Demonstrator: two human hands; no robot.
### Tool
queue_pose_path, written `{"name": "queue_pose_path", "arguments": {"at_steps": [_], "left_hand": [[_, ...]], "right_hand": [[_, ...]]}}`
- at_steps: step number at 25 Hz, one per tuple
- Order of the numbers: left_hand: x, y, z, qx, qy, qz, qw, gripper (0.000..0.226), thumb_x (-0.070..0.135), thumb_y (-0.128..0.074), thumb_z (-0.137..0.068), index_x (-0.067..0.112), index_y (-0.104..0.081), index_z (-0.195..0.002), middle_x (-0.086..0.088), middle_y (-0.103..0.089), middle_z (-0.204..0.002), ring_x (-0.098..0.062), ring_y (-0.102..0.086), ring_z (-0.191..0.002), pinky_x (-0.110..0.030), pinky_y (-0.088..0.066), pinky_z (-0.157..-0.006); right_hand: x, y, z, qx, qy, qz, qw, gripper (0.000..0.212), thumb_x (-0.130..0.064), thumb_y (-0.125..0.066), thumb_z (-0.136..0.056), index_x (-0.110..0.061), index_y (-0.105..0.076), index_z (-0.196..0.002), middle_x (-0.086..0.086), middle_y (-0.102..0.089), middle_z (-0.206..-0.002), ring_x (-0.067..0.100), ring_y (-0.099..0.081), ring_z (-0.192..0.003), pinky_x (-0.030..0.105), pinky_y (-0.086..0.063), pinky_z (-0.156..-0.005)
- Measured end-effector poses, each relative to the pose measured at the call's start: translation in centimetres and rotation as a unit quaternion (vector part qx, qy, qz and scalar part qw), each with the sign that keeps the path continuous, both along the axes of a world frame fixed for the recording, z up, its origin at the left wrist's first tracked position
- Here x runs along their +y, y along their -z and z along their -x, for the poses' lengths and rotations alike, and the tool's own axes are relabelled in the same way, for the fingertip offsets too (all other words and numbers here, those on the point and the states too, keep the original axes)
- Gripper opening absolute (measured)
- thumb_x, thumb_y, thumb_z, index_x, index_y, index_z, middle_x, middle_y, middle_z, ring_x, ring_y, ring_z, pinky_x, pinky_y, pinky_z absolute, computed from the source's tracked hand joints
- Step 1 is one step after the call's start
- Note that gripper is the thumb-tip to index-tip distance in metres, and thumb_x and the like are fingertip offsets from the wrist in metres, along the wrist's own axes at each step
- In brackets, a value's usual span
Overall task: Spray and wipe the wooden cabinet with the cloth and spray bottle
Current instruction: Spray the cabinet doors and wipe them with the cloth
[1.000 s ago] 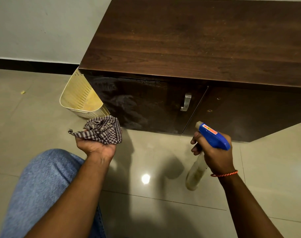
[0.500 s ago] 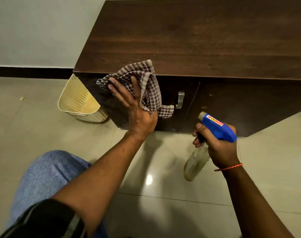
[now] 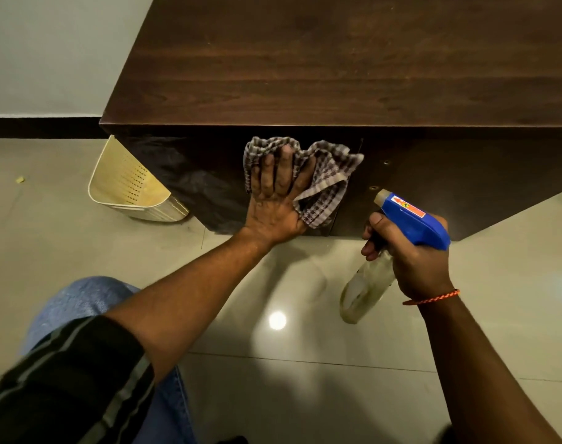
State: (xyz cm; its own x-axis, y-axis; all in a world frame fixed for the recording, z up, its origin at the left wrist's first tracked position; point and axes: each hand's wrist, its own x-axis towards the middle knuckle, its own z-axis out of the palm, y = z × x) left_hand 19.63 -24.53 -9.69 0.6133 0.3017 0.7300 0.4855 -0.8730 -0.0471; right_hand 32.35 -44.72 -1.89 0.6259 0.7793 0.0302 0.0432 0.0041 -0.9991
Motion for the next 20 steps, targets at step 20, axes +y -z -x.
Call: {"name": "queue_pose_path", "arguments": {"at_steps": [20], "left_hand": [[2.9, 11.1, 3.2, 0.412, 0.222, -0.184, 0.864, 0.069, 0.031, -0.020, -0.099, 0.014, 0.014, -0.157, 0.008, -0.006, -0.165, -0.007, -0.004, -0.154, -0.035, 0.023, -0.122]], "right_hand": [[-0.8, 1.3, 0.0, -0.013, -0.013, 0.020, 1.000, 0.018, -0.023, -0.063, -0.091, -0.007, -0.069, -0.085, 0.003, -0.070, -0.071, 0.023, -0.068, -0.056, 0.030, -0.058, -0.055]]}}
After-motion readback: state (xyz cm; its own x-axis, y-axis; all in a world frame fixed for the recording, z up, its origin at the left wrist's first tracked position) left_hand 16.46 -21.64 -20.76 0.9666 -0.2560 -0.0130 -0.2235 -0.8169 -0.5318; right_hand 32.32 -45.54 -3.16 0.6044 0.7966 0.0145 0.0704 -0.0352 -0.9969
